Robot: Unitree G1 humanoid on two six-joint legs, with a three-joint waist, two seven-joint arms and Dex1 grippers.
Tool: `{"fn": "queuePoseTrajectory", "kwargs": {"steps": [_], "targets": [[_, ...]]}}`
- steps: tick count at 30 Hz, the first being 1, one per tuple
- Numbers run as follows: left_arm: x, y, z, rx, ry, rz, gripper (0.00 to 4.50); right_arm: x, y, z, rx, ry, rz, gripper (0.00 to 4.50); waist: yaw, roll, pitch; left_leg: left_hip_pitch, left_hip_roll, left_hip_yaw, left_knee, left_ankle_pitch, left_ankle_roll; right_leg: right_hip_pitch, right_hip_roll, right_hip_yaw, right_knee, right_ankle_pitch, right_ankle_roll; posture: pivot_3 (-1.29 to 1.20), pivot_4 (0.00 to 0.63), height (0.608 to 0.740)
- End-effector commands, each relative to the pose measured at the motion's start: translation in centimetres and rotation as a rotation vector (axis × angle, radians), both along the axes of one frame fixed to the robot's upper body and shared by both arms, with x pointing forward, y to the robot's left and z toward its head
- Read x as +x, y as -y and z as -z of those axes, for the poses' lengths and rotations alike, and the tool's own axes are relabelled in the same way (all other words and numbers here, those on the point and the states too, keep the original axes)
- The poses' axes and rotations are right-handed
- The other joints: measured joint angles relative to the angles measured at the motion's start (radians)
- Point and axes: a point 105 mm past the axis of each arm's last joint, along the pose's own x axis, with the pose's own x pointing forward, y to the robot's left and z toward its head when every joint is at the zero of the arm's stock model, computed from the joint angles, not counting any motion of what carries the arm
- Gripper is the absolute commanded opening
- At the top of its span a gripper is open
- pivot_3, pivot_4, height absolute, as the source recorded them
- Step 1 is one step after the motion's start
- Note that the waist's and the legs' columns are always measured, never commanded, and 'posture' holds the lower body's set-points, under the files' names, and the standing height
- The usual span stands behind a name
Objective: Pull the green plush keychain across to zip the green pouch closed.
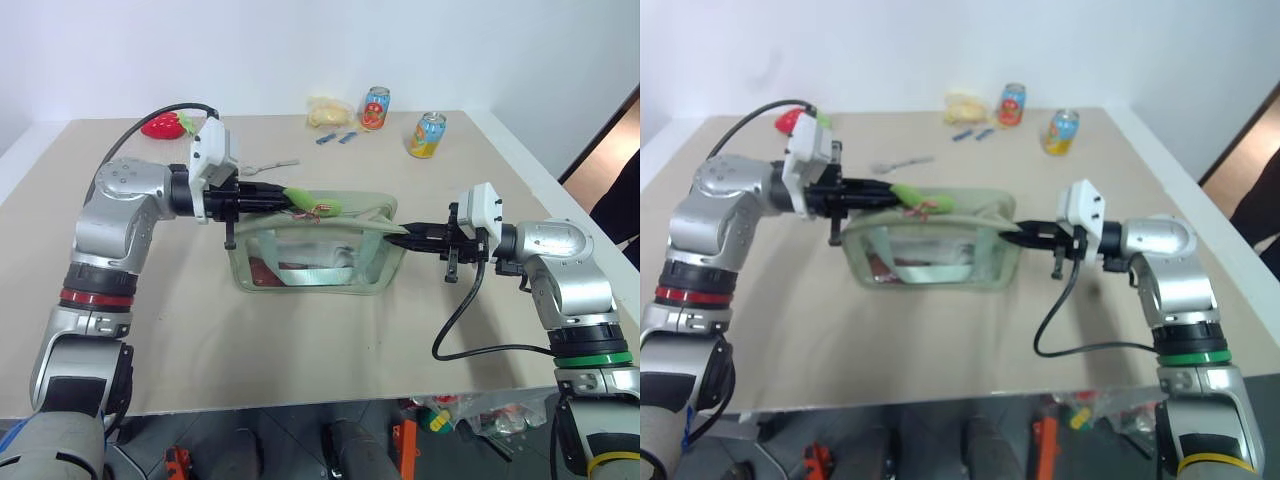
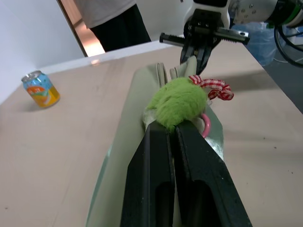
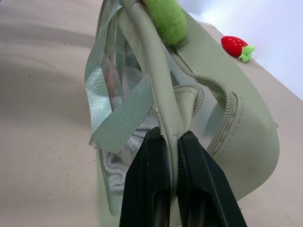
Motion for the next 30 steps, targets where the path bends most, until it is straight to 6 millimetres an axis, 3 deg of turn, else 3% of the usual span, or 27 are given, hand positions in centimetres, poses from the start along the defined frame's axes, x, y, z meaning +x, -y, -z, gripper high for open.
{"fn": "queuePoseTrajectory", "kwargs": {"steps": [1,3,16,25,30], "targets": [[0.1,-0.3,-1.0,0.019,0.017,-0.011,0.04,-0.1,0.0,-0.6,-0.004,0.034,0.002,0.00,0.001,0.000,0.000,0.000,0.000,0.000,0.000,0.000,0.000,0.000,0.000,0.000,0.000,0.000,0.000,0.00,0.150,0.740],[0.2,-0.5,-1.3,0.004,0.001,-0.013,0.04,-0.1,0.0,-0.6,-0.004,0.035,0.001,0.00,0.001,0.000,0.000,0.000,0.000,0.000,0.000,0.000,0.000,0.000,0.000,0.000,0.000,0.000,0.000,0.00,0.150,0.740],[-1.2,-1.9,-2.4,0.073,-0.011,0.001,4.36,0.2,-0.6,-0.6,0.011,0.031,-0.010,0.00,-0.002,0.000,0.000,0.000,0.000,0.000,0.000,0.000,0.000,0.000,0.000,0.000,0.001,0.000,0.000,0.00,0.150,0.740],[-1.8,-6.1,-3.7,0.063,0.038,-0.182,4.44,0.5,-0.5,-0.5,0.012,0.028,-0.013,0.00,-0.006,0.000,0.000,0.001,0.000,0.000,0.000,0.000,0.000,-0.002,0.001,0.000,0.007,-0.003,-0.003,0.00,0.150,0.740],[-2.7,-8.0,-2.5,-0.072,0.005,-0.326,4.44,0.7,-0.6,-0.4,0.012,0.027,-0.017,0.00,-0.012,0.000,0.000,0.003,0.001,0.001,0.000,0.000,0.000,-0.002,0.001,0.001,0.009,-0.004,-0.004,0.00,0.150,0.740]]}}
